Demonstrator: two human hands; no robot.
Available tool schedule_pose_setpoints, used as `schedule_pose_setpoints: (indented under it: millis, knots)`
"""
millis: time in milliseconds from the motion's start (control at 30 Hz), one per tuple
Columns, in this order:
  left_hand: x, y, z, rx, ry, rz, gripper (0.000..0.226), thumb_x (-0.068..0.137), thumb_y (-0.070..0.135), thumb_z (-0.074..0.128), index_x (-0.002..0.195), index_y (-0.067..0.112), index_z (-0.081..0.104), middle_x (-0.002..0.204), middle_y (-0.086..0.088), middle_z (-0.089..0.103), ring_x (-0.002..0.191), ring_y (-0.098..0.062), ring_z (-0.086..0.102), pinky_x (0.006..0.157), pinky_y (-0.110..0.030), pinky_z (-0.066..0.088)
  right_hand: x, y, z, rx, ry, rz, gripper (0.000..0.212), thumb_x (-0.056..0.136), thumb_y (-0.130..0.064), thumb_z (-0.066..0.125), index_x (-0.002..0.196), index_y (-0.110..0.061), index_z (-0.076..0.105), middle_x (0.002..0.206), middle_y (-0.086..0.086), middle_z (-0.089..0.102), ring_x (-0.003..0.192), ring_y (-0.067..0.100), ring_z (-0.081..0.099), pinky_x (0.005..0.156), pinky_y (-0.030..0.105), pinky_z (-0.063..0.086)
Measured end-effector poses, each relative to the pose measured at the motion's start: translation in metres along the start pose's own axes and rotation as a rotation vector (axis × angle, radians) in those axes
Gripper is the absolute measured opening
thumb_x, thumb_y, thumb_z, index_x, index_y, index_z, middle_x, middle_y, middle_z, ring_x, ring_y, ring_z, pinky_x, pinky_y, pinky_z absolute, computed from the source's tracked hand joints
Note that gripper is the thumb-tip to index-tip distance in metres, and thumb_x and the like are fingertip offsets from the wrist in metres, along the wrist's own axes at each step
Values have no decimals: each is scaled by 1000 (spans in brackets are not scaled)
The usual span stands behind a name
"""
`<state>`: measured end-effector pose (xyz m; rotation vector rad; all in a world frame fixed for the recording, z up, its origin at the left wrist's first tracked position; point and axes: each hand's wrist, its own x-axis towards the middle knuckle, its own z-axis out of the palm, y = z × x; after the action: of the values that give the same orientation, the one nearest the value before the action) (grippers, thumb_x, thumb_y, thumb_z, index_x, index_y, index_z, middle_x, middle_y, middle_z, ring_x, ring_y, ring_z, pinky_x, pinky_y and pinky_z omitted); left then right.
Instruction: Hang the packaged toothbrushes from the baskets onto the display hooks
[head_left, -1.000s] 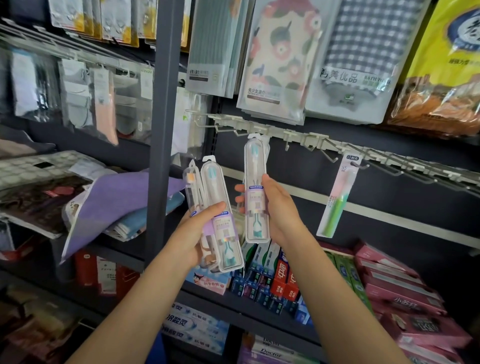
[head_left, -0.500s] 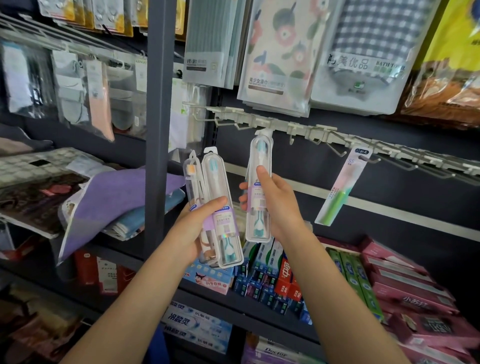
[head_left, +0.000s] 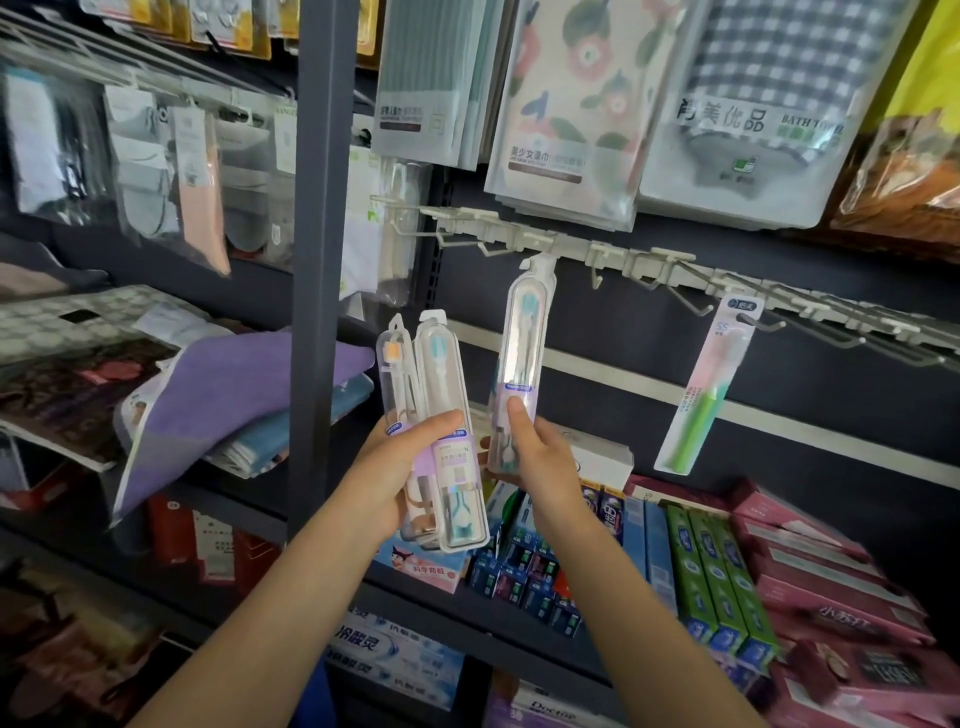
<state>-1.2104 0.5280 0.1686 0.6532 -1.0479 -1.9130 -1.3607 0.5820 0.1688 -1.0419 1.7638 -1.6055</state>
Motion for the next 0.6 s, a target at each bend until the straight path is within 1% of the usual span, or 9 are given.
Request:
schedule_pose_setpoints:
  millis: [67, 200, 300, 367, 400, 433, 500, 533, 600]
  knots:
    - [2, -1, -2, 4, 7, -8, 67, 63, 26, 82, 127, 24, 64, 109, -8, 77, 100, -27, 74, 79, -45, 59, 3, 7, 4, -12, 1, 37, 51, 95, -67, 47, 119, -26, 66, 111, -2, 71, 106, 18, 67, 98, 43, 53]
    - [5, -1, -5, 16, 28, -15, 62, 67, 23, 82, 126, 25, 64, 110, -6, 77, 100, -25, 74, 78, -45, 60, 18, -4, 9, -34, 1, 107, 75, 83, -84, 46, 116, -20, 68, 111, 4, 72, 102, 25, 70, 96, 51, 55]
    - [7, -4, -6, 28, 37, -13, 60, 72, 21, 83, 128, 23, 63, 111, -7, 76, 101, -26, 74, 79, -45, 61, 28, -3, 4, 15, -2, 203, 63, 90, -72, 52, 120, -17, 62, 111, 4, 68, 93, 26, 73, 86, 47, 62]
    - [8, -7, -7, 35, 38, -2, 52, 79, 17, 81, 128, 22, 63, 112, -7, 76, 102, -26, 73, 80, -43, 61, 26, 4, 0, 1, 53, 264, 74, 84, -70, 62, 128, -11, 53, 111, 5, 65, 94, 25, 70, 86, 47, 61]
    - [8, -9, -8, 39, 37, 3, 50, 81, 16, 80, 128, 21, 63, 113, -7, 76, 103, -26, 73, 81, -43, 61, 21, 6, -1, -24, 92, 242, 70, 86, -62, 67, 128, -9, 48, 108, 5, 62, 93, 23, 67, 87, 47, 60]
    - [9, -10, -9, 42, 36, 7, 49, 82, 15, 79, 128, 21, 63, 113, -7, 76, 103, -25, 73, 82, -43, 61, 17, 9, -3, -53, 114, 214, 57, 90, -50, 69, 124, -9, 47, 103, 5, 59, 89, 20, 64, 86, 46, 59]
    - [10, -13, -8, 49, 36, 21, 49, 83, 15, 79, 128, 21, 63, 114, -7, 76, 104, -25, 73, 86, -44, 60, 4, 11, -5, -63, 51, 166, 31, 97, -38, 64, 113, -14, 54, 96, 5, 62, 83, 18, 64, 81, 41, 57]
    - [10, -14, -7, 54, 34, 29, 50, 83, 14, 79, 130, 20, 63, 114, -8, 75, 104, -26, 73, 87, -45, 60, -7, 6, -4, -50, -37, 135, 29, 99, -41, 61, 111, -15, 59, 93, 5, 67, 82, 18, 66, 80, 40, 58]
    - [12, -15, -3, 64, 23, 50, 53, 83, 12, 79, 132, 20, 61, 115, -10, 75, 103, -28, 73, 84, -45, 61, -19, -1, 0, -72, -216, 22, 41, 96, -52, 60, 110, -15, 65, 94, 3, 72, 83, 18, 69, 80, 38, 58]
